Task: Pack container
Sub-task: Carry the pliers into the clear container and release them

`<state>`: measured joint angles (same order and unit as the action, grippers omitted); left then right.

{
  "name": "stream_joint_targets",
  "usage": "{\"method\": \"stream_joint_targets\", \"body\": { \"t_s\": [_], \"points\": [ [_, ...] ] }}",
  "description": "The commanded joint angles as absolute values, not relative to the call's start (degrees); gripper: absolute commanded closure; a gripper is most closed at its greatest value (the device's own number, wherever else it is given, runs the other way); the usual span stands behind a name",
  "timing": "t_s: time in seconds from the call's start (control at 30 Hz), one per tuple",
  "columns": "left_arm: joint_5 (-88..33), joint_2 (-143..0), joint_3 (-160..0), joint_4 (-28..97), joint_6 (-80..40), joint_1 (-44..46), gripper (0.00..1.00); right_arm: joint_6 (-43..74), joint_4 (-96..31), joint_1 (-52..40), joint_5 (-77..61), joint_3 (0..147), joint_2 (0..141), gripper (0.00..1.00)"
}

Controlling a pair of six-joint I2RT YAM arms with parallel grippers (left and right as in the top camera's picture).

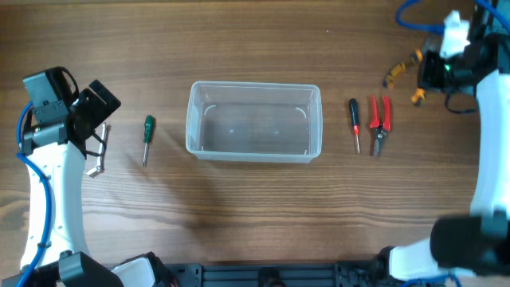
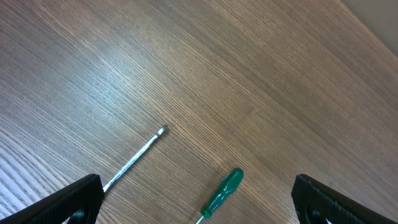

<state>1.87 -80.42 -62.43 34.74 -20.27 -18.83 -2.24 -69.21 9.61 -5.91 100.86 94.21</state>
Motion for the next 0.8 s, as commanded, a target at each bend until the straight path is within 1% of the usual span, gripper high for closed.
{"method": "stream_joint_targets", "body": {
  "t_s": [0.0,0.03,0.13,0.2,0.3,0.33,0.37,0.43,0.5,0.6,0.77],
  "points": [
    [2.44,-80.42,-63.72,34.54,-19.79,-19.14,0.0,6.55,-68.34,-1.91,-7.77,102.61,89.71,0.96],
    [2.44,-80.42,-63.72,34.54,-19.79,-19.14,0.0,7.94,-67.64,-6.9,-7.77,102.48,90.06,0.96],
    [2.44,-80.42,-63.72,34.57,-19.79,-19.14,0.0,6.81,-65.28,-17.37,-5.89,102.41,92.62,0.96],
    [2.44,-80.42,-63.72,34.54,-19.79,-19.14,0.0,-3.29,-64.07,-23.35,-5.82,102.39,95.68,0.96],
    [2.44,-80.42,-63.72,34.54,-19.79,-19.14,0.0,-28.84,-64.49,-28.77,-5.8,102.28,101.36,0.96],
    [2.44,-80.42,-63.72,34.57,-19.79,-19.14,0.0,-38.79,-64.42,-29.74,-5.8,102.26,103.77,0.96],
    [2.44,-80.42,-63.72,34.54,-19.79,-19.14,0.0,-44.47,-64.01,-29.82,-5.8,102.26,105.34,0.96],
    [2.44,-80.42,-63.72,34.54,-19.77,-19.14,0.0,-53.45,-62.59,-29.08,-5.72,102.26,108.51,0.96],
    [2.44,-80.42,-63.72,34.54,-19.79,-19.14,0.0,-59.0,-62.11,-27.73,-5.58,102.26,110.56,0.96],
    [2.44,-80.42,-63.72,34.57,-19.79,-19.14,0.0,-62.94,-61.65,-26.37,-5.93,102.26,113.56,0.96],
    [2.44,-80.42,-63.72,34.54,-19.77,-19.14,0.0,-63.79,-60.51,-26.37,-7.97,101.89,115.96,0.96]
  ]
}}
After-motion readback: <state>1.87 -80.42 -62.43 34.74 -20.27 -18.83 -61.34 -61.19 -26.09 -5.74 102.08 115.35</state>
